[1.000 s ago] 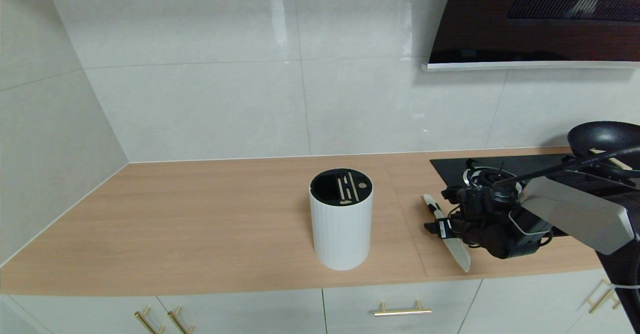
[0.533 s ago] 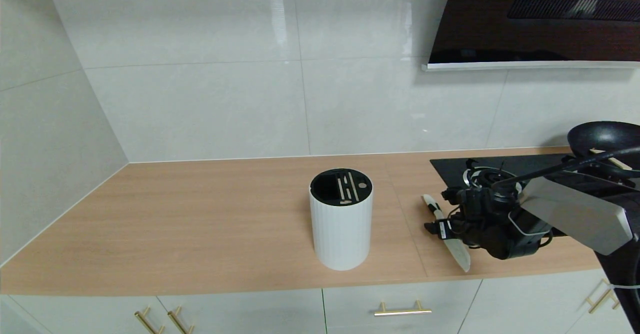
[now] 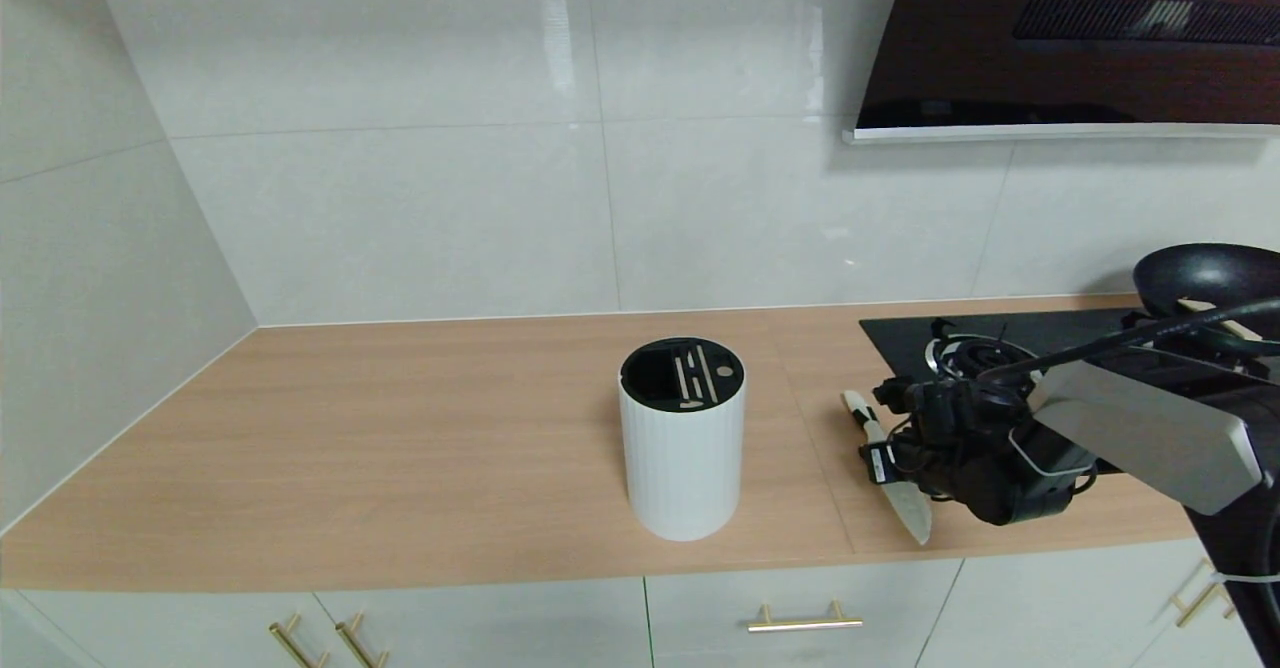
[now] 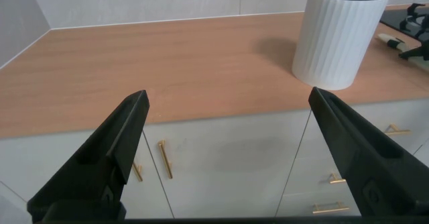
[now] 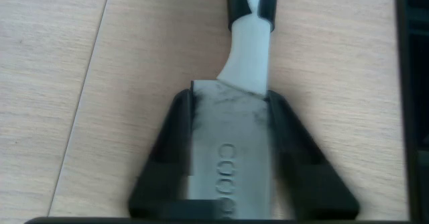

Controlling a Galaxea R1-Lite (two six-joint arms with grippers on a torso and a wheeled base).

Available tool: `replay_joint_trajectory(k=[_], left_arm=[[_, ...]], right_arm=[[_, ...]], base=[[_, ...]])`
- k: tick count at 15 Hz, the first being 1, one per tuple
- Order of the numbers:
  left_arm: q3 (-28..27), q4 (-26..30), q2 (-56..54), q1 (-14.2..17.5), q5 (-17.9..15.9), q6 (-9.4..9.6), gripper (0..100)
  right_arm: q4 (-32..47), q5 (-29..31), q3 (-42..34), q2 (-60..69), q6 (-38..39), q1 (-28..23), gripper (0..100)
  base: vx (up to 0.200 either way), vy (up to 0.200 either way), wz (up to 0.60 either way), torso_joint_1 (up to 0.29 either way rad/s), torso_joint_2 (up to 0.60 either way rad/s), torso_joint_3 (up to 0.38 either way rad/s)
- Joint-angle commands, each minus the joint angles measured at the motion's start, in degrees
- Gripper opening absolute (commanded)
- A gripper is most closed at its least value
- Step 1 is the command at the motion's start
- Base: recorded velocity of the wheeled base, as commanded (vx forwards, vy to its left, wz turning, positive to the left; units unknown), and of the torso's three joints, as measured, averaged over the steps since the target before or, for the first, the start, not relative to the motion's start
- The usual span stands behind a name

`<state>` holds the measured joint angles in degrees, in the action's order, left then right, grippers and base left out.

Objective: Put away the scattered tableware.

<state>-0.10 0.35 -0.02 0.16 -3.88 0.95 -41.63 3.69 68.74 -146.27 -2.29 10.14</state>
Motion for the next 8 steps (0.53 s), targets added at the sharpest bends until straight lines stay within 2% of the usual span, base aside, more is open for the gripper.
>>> replay_joint_trajectory(k=[1, 8], left_arm=[[0.01, 0.00, 0.02, 0.02, 0.01, 0.02, 100], [0.01, 0.00, 0.02, 0.02, 0.01, 0.19, 100]], right_arm=[[0.32, 0.26, -0.10, -0.41, -0.08, 0.14, 0], [-0.21, 0.70, -0.10, 0.55, 0.18, 0.05, 0]], base=[[0.000, 0.000, 0.00, 0.000, 0.00, 0.000], [0.000, 0.000, 0.00, 0.000, 0.00, 0.000]])
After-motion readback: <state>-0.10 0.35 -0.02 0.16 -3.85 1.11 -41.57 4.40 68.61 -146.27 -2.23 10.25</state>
